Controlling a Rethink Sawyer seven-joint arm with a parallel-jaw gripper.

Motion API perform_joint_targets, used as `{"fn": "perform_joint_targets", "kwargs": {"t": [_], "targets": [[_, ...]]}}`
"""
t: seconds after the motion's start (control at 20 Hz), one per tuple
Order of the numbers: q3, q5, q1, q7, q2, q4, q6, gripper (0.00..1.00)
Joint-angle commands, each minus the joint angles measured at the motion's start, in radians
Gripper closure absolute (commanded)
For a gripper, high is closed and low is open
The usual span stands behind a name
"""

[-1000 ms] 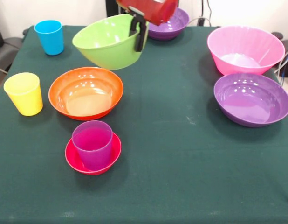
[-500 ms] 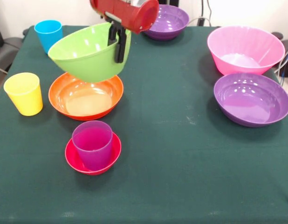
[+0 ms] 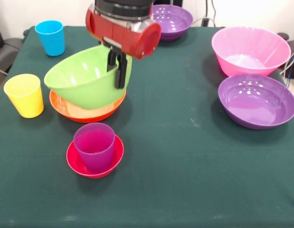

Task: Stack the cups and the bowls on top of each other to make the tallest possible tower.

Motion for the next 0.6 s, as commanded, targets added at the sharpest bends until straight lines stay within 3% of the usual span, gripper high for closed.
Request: {"fn": "perform_joint_targets", "kwargs": {"t": [0.05,0.6], "targets": [[0.158,-0.086,-0.014,-0.254,0.129,-0.161,0.126,1.00],[0.206,-0.109,-0.050,-0.298,0.180,-0.233,0.153,1.00]]}}
